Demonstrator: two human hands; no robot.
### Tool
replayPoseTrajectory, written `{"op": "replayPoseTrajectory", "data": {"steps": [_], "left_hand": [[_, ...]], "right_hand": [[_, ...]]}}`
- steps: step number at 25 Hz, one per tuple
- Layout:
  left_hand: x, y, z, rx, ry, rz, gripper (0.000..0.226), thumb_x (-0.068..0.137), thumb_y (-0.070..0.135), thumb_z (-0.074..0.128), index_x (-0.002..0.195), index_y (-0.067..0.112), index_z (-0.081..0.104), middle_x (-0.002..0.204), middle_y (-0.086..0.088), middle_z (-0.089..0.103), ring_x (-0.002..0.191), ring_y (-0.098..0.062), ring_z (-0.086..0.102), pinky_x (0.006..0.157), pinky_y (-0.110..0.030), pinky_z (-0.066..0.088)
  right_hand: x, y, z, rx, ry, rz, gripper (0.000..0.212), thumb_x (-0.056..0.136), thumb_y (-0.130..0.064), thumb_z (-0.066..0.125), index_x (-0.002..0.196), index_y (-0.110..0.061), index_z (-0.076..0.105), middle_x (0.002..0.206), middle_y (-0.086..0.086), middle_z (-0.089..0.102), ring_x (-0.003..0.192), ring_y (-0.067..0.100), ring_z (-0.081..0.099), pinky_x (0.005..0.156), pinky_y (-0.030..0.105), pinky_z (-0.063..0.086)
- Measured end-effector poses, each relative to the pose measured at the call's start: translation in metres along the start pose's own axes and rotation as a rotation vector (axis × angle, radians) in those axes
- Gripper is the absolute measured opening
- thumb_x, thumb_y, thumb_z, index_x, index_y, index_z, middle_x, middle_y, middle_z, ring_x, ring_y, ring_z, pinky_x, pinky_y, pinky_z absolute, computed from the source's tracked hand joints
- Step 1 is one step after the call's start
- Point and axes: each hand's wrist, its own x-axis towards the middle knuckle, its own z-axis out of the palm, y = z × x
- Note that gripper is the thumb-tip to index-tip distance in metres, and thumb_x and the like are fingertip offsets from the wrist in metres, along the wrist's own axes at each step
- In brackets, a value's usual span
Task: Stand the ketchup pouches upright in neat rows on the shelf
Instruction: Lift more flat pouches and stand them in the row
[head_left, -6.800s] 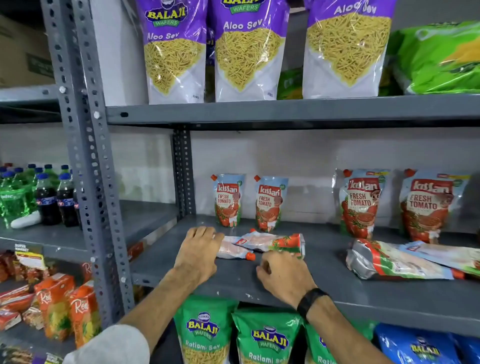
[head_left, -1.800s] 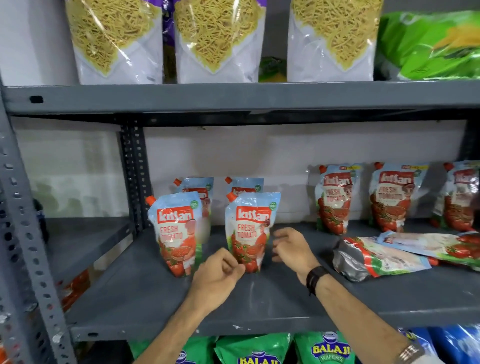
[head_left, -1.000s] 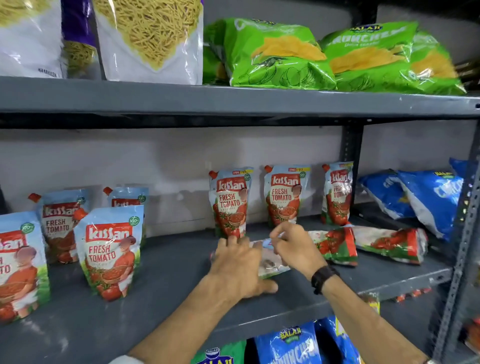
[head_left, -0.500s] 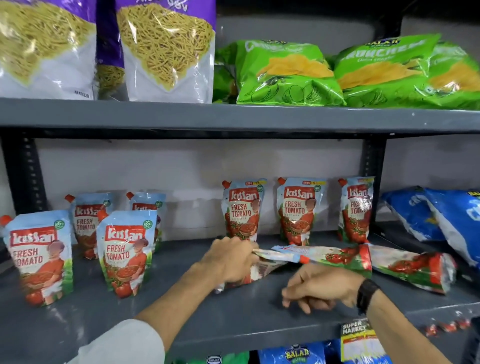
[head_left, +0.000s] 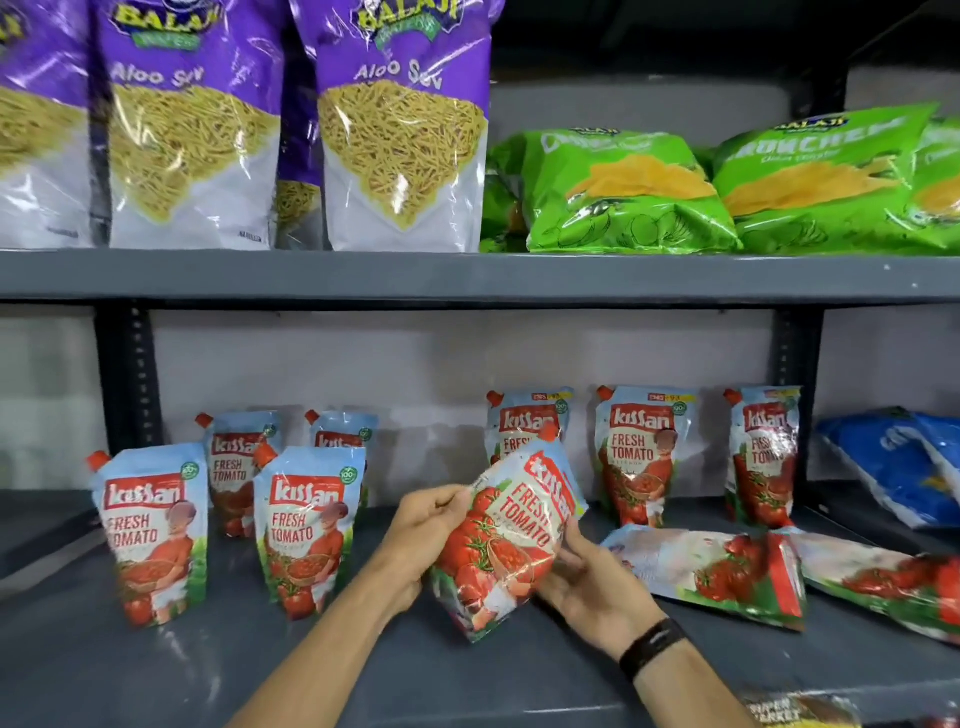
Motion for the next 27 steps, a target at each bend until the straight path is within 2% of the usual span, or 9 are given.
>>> {"op": "replayPoseTrajectory", "data": {"steps": [2, 4, 8, 10, 12, 13, 15, 21, 27], "left_hand": [[0.002, 0.001, -0.002, -0.104, 0.003, 0.018, 0.025, 0.103, 0.024, 0.054, 0.115, 0.014, 0.074, 0.108, -0.01, 0.081, 0.102, -0.028, 0.077, 0.093, -0.048, 0.06], [0.004, 0.004, 0.0, -0.096, -0.021, 0.035, 0.026, 0.104, 0.027, 0.051, 0.117, 0.016, 0.072, 0.111, -0.005, 0.081, 0.104, -0.024, 0.076, 0.093, -0.045, 0.06], [0.012, 0.004, 0.013, 0.09, -0.158, 0.05, 0.034, 0.103, 0.041, 0.046, 0.128, 0.024, 0.062, 0.126, 0.005, 0.074, 0.113, -0.006, 0.07, 0.096, -0.028, 0.055], [0.013, -0.004, 0.023, 0.108, -0.241, 0.068, 0.043, 0.093, 0.034, 0.069, 0.133, 0.03, 0.054, 0.129, 0.01, 0.071, 0.115, -0.002, 0.067, 0.09, -0.022, 0.056], [0.017, -0.019, 0.033, 0.106, -0.274, 0.111, 0.077, 0.073, 0.011, 0.09, 0.135, 0.03, 0.049, 0.127, 0.009, 0.072, 0.115, -0.004, 0.069, 0.085, -0.02, 0.059], [0.02, -0.026, 0.036, 0.094, -0.262, 0.11, 0.086, 0.065, 0.004, 0.094, 0.135, 0.028, 0.049, 0.126, 0.006, 0.073, 0.114, -0.006, 0.07, 0.084, -0.021, 0.059], [0.028, -0.031, 0.039, 0.082, -0.23, 0.109, 0.089, 0.059, 0.001, 0.096, 0.134, 0.023, 0.053, 0.123, 0.002, 0.075, 0.112, -0.009, 0.071, 0.088, -0.027, 0.061], [0.047, -0.051, 0.031, 0.142, -0.203, 0.075, 0.091, 0.054, 0.008, 0.098, 0.132, 0.027, 0.055, 0.124, 0.005, 0.075, 0.116, -0.011, 0.07, 0.104, -0.042, 0.056], [0.049, -0.065, 0.032, 0.208, -0.171, 0.018, 0.103, 0.046, 0.021, 0.101, 0.135, 0.029, 0.051, 0.126, 0.006, 0.073, 0.118, -0.012, 0.068, 0.104, -0.046, 0.056]], "right_hand": [[0.003, -0.004, 0.014, 0.013, -0.048, 0.009, 0.055, 0.091, -0.046, 0.061, 0.124, -0.002, 0.064, 0.119, 0.024, 0.074, 0.117, 0.038, 0.066, 0.107, 0.055, 0.046], [0.008, -0.014, 0.027, 0.026, -0.055, -0.074, 0.052, 0.099, -0.044, 0.053, 0.133, -0.006, 0.061, 0.13, 0.022, 0.069, 0.124, 0.038, 0.062, 0.101, 0.056, 0.049], [0.015, -0.042, 0.055, -0.05, 0.087, -0.304, 0.038, 0.1, -0.033, 0.057, 0.128, -0.009, 0.066, 0.122, 0.019, 0.074, 0.114, 0.036, 0.069, 0.088, 0.051, 0.057], [0.019, -0.051, 0.059, -0.136, 0.163, -0.401, 0.027, 0.098, -0.027, 0.063, 0.116, -0.009, 0.071, 0.111, 0.017, 0.078, 0.099, 0.032, 0.076, 0.078, 0.047, 0.061], [0.022, -0.054, 0.059, -0.198, 0.196, -0.446, 0.017, 0.096, -0.024, 0.066, 0.104, -0.011, 0.073, 0.103, 0.014, 0.08, 0.085, 0.025, 0.078, 0.07, 0.042, 0.062], [0.022, -0.054, 0.057, -0.224, 0.199, -0.461, 0.017, 0.095, -0.023, 0.067, 0.103, -0.01, 0.073, 0.101, 0.013, 0.08, 0.083, 0.024, 0.078, 0.07, 0.042, 0.062], [0.024, -0.058, 0.054, -0.29, 0.183, -0.496, 0.02, 0.095, -0.024, 0.066, 0.105, -0.008, 0.073, 0.101, 0.013, 0.08, 0.087, 0.025, 0.078, 0.072, 0.041, 0.062], [0.03, -0.056, 0.021, -0.537, 0.083, -0.533, 0.027, 0.094, -0.028, 0.067, 0.111, -0.008, 0.074, 0.112, 0.008, 0.08, 0.108, 0.026, 0.074, 0.09, 0.044, 0.058], [0.048, -0.052, -0.005, -0.647, 0.075, -0.503, 0.024, 0.102, -0.023, 0.055, 0.115, -0.017, 0.075, 0.121, 0.006, 0.076, 0.116, 0.024, 0.07, 0.103, 0.054, 0.053]]}}
